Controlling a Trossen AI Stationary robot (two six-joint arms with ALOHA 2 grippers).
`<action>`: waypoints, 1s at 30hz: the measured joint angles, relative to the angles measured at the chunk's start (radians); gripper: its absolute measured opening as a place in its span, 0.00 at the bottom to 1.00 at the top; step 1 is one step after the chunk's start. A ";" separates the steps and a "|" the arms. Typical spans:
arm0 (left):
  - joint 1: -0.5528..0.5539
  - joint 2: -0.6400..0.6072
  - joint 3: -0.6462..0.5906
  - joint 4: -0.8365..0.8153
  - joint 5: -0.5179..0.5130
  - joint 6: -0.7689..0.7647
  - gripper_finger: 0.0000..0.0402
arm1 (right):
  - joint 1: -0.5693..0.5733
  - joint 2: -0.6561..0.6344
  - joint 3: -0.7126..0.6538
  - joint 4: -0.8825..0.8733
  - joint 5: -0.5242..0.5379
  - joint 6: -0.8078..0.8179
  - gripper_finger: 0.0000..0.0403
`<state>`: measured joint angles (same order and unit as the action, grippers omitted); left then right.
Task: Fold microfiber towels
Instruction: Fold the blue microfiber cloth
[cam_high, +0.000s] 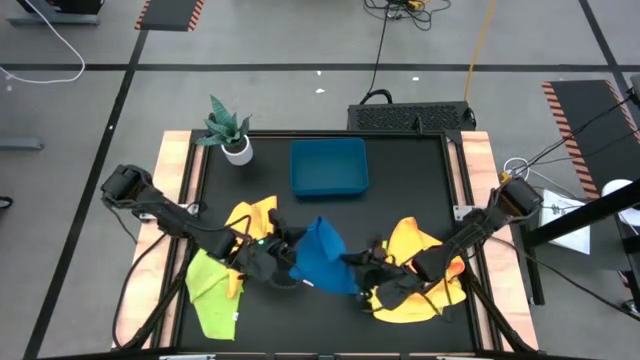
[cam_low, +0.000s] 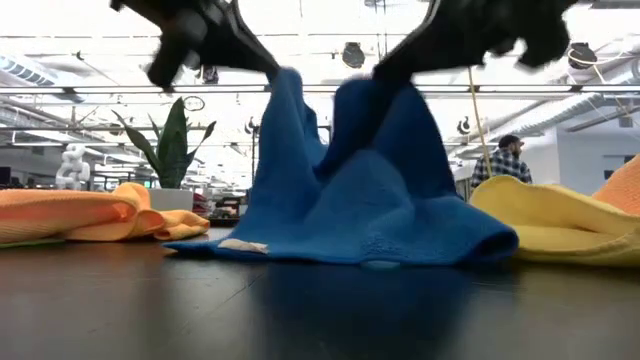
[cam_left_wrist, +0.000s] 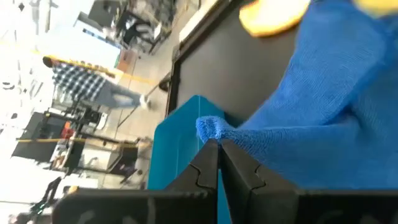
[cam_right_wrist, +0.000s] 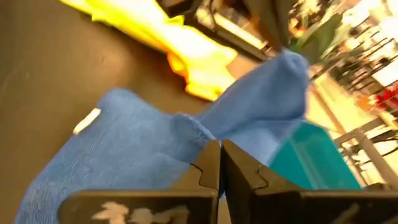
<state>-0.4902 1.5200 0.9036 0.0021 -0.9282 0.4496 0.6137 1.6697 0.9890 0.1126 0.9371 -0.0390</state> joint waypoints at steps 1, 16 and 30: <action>-0.021 -0.013 0.000 -0.020 0.000 -0.011 0.02 | 0.011 -0.010 0.000 0.012 0.011 -0.002 0.00; -0.387 -0.077 0.075 -0.128 0.000 -0.209 0.02 | 0.189 -0.049 0.000 0.487 0.031 -0.247 0.00; -0.316 -0.075 0.176 -0.748 -0.033 -0.756 0.01 | 0.075 -0.143 -0.166 0.559 0.132 -0.092 0.00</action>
<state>-0.8065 1.4451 1.0800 -0.7457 -0.9614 -0.3064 0.6886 1.5266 0.8232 0.6714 1.0688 -0.1314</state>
